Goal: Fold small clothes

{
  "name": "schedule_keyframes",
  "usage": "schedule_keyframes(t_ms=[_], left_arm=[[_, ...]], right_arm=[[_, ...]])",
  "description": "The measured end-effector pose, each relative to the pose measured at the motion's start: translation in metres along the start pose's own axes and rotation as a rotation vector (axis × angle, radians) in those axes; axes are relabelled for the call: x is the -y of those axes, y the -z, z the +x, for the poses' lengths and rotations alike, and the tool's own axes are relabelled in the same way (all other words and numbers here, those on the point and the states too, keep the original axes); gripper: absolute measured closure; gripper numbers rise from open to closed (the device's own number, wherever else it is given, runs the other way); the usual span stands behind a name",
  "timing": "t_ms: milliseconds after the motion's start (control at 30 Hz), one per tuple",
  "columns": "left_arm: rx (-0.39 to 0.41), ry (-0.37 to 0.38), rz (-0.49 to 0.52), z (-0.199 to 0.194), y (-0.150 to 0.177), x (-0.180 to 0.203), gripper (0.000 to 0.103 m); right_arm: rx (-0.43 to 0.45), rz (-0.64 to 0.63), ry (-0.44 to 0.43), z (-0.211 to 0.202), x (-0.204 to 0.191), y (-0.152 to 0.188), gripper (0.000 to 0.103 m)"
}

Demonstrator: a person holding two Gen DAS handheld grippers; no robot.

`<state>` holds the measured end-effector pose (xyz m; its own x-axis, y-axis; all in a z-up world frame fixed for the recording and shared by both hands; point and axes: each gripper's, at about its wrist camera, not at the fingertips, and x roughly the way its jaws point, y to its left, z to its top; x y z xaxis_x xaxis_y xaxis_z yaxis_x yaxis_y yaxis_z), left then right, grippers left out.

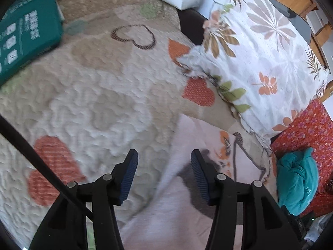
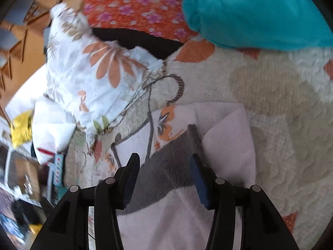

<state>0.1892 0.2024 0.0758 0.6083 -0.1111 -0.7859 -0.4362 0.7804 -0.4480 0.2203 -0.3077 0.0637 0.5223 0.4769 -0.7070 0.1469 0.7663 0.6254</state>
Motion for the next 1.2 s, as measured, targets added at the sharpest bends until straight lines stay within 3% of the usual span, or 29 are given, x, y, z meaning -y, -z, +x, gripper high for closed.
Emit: schedule_keyframes(t_ms=[100,300,400,500,567,667,733,767,833,900,1000,1100,1200], left_arm=[[0.024,-0.048,0.014,-0.012,-0.003,-0.012,0.050],[0.100,-0.134,0.033,-0.042,-0.011,-0.039,0.046],[0.142,-0.166,0.029,-0.056,-0.017,-0.054,0.045],[0.163,-0.182,0.032,-0.065,-0.021,-0.064,0.045],[0.180,-0.199,0.039,-0.071,-0.022,-0.068,0.045],[0.196,-0.203,0.042,-0.077,-0.023,-0.071,0.045],[0.194,-0.188,0.040,-0.077,-0.023,-0.070,0.042],[0.191,-0.181,0.044,-0.076,-0.022,-0.068,0.041],[0.173,-0.180,0.072,-0.070,-0.019,-0.060,0.041],[0.149,-0.175,0.106,-0.064,-0.013,-0.050,0.041],[0.120,-0.156,0.154,-0.056,0.000,-0.036,0.041],[0.059,-0.104,0.201,-0.043,0.020,-0.019,0.041],[-0.037,-0.050,0.272,-0.023,0.045,0.002,0.041]], right_arm=[[-0.038,-0.087,0.025,0.003,-0.026,0.017,0.049],[-0.230,-0.311,-0.044,0.050,-0.103,0.083,0.049],[-0.298,-0.451,-0.029,0.085,-0.146,0.121,0.065],[-0.349,-0.540,-0.010,0.127,-0.183,0.148,0.067],[-0.368,-0.596,0.049,0.162,-0.206,0.161,0.067],[-0.317,-0.671,0.127,0.195,-0.238,0.170,0.061],[-0.324,-0.685,0.144,0.207,-0.251,0.170,0.033],[-0.344,-0.685,0.134,0.212,-0.256,0.170,0.028],[-0.340,-0.678,0.140,0.207,-0.260,0.166,0.031],[-0.320,-0.625,0.079,0.184,-0.254,0.158,0.033],[-0.245,-0.561,0.056,0.132,-0.223,0.142,0.033],[-0.175,-0.522,0.123,0.082,-0.174,0.125,0.033],[-0.130,-0.432,0.249,0.041,-0.100,0.106,0.033]])
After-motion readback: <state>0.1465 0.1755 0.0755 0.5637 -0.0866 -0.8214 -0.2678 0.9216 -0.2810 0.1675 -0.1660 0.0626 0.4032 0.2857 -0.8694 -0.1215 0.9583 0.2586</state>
